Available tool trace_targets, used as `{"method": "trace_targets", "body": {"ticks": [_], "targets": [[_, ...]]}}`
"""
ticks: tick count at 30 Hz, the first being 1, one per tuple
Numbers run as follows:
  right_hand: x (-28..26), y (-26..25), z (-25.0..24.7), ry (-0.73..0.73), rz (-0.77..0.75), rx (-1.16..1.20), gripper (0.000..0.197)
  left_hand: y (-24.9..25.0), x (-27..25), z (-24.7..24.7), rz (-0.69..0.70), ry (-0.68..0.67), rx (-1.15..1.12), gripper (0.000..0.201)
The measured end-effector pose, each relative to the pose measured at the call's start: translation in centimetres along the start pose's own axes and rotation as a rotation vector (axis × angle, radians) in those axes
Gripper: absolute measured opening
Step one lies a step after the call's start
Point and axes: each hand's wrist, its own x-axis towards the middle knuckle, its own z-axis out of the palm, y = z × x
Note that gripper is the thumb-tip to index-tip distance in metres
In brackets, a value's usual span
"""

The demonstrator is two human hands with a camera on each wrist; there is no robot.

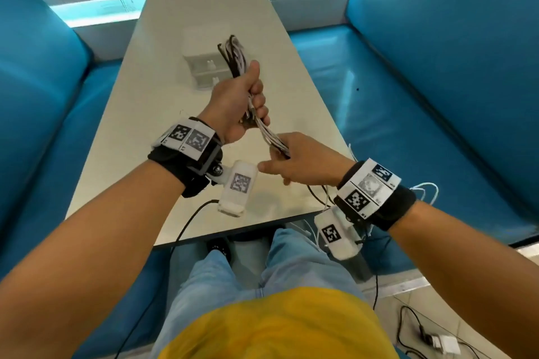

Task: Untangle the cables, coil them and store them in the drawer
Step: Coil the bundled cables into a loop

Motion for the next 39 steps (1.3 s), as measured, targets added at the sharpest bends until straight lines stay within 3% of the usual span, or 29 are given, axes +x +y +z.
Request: {"method": "trace_targets", "body": {"ticks": [3, 6, 11, 15, 17, 19, 22, 33, 39], "targets": [[-0.2, 0.1, -1.0, 0.07, 0.019, -0.098, 0.033, -0.1, 0.5, -1.8, -0.007, 0.131, 0.09, 0.045], [-0.2, -0.7, -2.5, 0.135, -0.063, -0.165, 0.036, -0.5, 0.2, -2.5, 0.002, 0.133, 0.327, 0.039], [0.4, -2.3, -4.1, 0.2, -0.215, -0.178, 0.032, -0.6, -1.0, -2.5, 0.007, -0.059, 0.621, 0.042], [0.8, -3.0, -4.2, 0.182, -0.223, -0.188, 0.024, -0.8, -2.3, -2.4, -0.032, -0.211, 0.666, 0.082], [0.8, -3.1, -4.2, 0.183, -0.239, -0.192, 0.019, -1.2, -2.4, -2.9, -0.053, -0.334, 0.656, 0.092], [0.8, -3.3, -4.0, 0.189, -0.248, -0.177, 0.016, -1.5, -2.5, -3.1, -0.091, -0.422, 0.644, 0.074], [0.7, -3.4, -3.6, 0.226, -0.239, -0.179, 0.017, -1.7, -2.9, -2.8, -0.117, -0.431, 0.636, 0.033], [1.4, -3.9, -4.0, 0.438, -0.147, -0.191, 0.032, -1.5, -2.8, -2.4, -0.176, -0.438, 0.497, 0.007], [1.4, -4.0, -5.0, 0.452, -0.098, -0.159, 0.041, -2.1, -2.9, -1.7, -0.171, -0.415, 0.455, 0.014]]}}
